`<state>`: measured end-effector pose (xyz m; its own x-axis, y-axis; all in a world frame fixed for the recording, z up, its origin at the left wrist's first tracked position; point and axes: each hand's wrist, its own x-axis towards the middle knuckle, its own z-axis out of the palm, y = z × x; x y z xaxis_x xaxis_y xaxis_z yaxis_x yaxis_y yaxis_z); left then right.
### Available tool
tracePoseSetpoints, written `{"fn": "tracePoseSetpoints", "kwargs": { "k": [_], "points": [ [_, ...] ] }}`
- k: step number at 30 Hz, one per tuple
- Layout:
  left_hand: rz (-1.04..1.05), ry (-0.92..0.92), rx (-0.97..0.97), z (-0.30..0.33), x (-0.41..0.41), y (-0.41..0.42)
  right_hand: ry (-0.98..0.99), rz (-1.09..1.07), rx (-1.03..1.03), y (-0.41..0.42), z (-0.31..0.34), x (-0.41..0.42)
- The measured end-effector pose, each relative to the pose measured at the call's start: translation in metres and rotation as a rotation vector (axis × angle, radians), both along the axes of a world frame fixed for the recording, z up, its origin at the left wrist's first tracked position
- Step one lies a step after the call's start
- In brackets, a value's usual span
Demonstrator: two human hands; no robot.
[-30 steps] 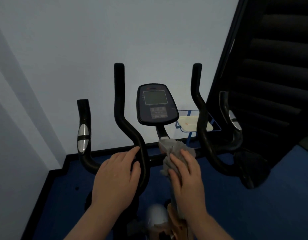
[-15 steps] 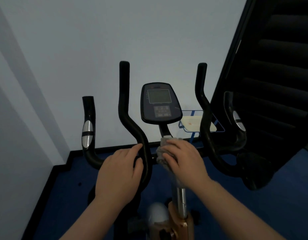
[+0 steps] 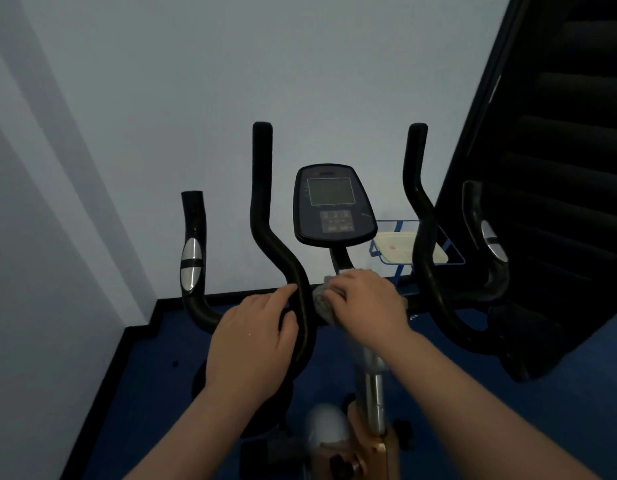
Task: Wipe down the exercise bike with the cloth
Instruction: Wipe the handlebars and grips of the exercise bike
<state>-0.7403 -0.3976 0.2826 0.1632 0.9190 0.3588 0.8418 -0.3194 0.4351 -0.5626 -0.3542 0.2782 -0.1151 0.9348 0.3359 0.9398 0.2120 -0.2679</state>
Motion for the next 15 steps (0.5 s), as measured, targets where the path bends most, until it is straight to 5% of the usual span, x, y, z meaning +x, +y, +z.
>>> {"fn": "tracePoseSetpoints", "kwargs": {
  "k": [7, 10, 15],
  "points": [
    [-0.014, 0.010, 0.006, -0.001, -0.002, 0.000, 0.046, 0.199, 0.139, -0.028, -0.013, 0.031],
    [-0.013, 0.017, 0.006, -0.001, -0.001, 0.000, 0.207, 0.114, 0.032, -0.017, -0.008, 0.029],
    [-0.008, 0.000, 0.003, -0.001, -0.001, -0.001, 0.162, -0.068, 0.080, -0.019, -0.014, 0.009]
  ]
}}
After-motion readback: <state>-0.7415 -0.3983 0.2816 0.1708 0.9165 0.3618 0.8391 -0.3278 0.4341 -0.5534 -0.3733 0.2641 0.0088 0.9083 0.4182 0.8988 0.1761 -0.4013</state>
